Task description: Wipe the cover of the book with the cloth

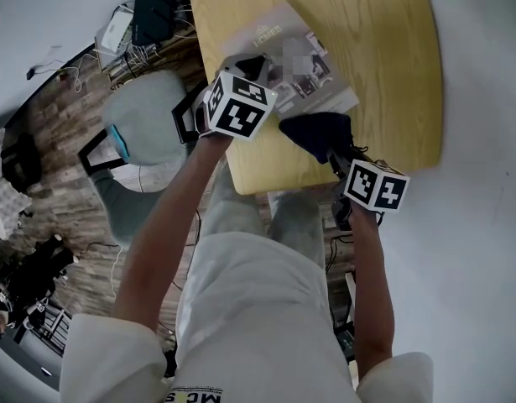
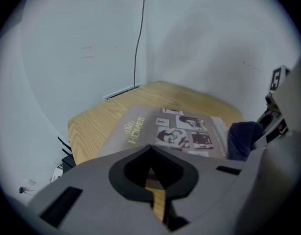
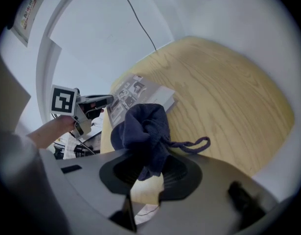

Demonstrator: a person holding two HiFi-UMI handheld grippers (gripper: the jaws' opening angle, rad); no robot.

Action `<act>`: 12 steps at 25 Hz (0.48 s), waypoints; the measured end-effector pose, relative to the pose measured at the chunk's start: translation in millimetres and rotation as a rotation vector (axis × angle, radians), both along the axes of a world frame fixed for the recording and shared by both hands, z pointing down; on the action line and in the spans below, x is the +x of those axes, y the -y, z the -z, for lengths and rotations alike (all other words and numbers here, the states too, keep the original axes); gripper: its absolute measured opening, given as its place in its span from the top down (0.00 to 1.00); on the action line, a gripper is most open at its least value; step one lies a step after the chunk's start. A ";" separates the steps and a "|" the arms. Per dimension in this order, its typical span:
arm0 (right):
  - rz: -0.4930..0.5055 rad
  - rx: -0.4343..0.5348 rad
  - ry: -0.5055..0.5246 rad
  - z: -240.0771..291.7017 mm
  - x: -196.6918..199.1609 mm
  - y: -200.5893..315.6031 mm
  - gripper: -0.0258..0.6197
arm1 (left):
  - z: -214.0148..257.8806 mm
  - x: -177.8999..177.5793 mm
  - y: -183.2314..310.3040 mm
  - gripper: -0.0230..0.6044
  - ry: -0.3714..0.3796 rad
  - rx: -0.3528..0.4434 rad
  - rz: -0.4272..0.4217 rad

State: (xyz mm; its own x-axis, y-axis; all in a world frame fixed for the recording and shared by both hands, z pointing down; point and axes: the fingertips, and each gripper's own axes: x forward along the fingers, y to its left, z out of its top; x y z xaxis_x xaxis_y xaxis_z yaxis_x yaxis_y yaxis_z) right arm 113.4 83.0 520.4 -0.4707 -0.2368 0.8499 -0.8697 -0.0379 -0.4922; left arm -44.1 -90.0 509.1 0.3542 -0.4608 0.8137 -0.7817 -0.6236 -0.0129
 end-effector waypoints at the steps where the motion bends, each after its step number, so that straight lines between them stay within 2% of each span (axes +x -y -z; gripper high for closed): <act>1: 0.006 0.001 -0.017 -0.6 4.6 -3.2 0.80 | 0.1 0.1 0.3 0.95 0.005 0.000 -0.001; 7: 0.016 0.059 -0.060 20.3 20.3 -10.0 0.80 | 5.5 1.1 -5.4 0.95 0.032 0.004 -0.024; 12: -0.018 0.122 0.034 60.1 14.7 -0.3 0.81 | 16.5 8.5 -22.1 0.95 -0.009 0.022 -0.026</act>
State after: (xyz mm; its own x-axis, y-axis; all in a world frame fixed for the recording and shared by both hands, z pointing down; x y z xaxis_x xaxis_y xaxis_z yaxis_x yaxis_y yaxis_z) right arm 128.2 83.2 460.3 -0.4931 -0.3460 0.7982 -0.8523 0.0082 -0.5229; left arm -35.6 -68.0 492.6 0.3736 -0.4695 0.8000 -0.7655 -0.6432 -0.0200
